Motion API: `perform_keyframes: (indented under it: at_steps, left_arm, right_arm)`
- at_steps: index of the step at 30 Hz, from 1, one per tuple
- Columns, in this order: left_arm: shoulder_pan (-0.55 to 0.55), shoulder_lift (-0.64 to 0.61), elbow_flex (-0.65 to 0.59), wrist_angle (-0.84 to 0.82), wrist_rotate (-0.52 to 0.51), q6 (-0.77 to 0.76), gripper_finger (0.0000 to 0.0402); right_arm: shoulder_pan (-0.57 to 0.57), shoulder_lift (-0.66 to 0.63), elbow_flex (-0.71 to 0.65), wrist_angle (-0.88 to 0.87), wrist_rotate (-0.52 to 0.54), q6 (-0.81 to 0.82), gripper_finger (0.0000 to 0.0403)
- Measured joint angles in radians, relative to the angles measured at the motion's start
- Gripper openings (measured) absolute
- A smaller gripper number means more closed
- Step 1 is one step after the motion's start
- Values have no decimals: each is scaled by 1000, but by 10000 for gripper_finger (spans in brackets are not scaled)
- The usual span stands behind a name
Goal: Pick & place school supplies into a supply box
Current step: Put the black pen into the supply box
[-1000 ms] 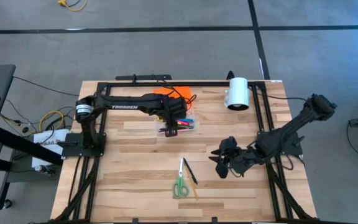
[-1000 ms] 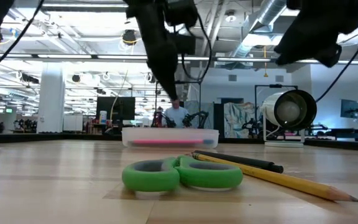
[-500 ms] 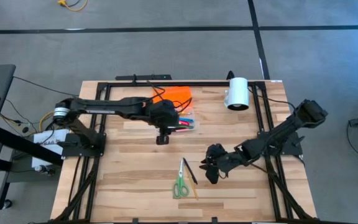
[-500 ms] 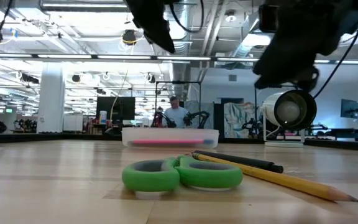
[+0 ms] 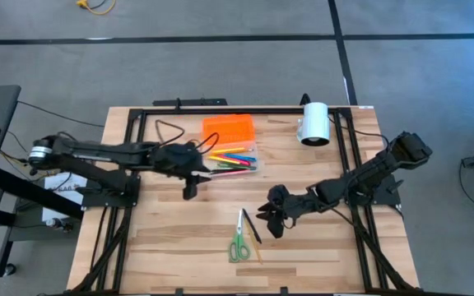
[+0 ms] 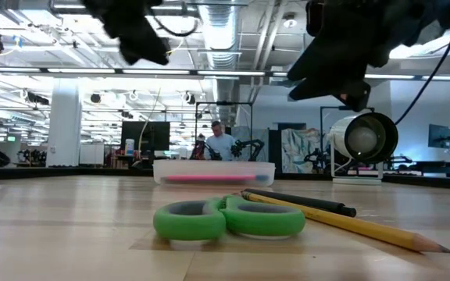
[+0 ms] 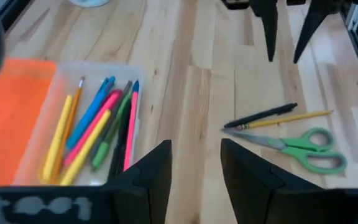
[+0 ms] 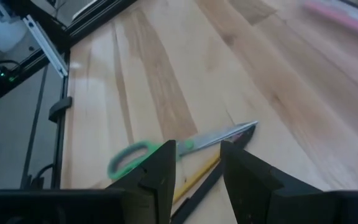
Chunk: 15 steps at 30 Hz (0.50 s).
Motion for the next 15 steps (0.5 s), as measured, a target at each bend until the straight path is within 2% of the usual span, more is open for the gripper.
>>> perform_keyframes:
  at_steps: [8, 15]
  left_arm:
    - [-102, -194, -164, 58, -112, -127, 125]
    - [-164, -277, -222, 54, -169, -165, 125]
  right_arm:
    - [-29, 8, 0, 65, 3, -54, 118]
    - [-46, 149, 21, 239, -31, -56, 118]
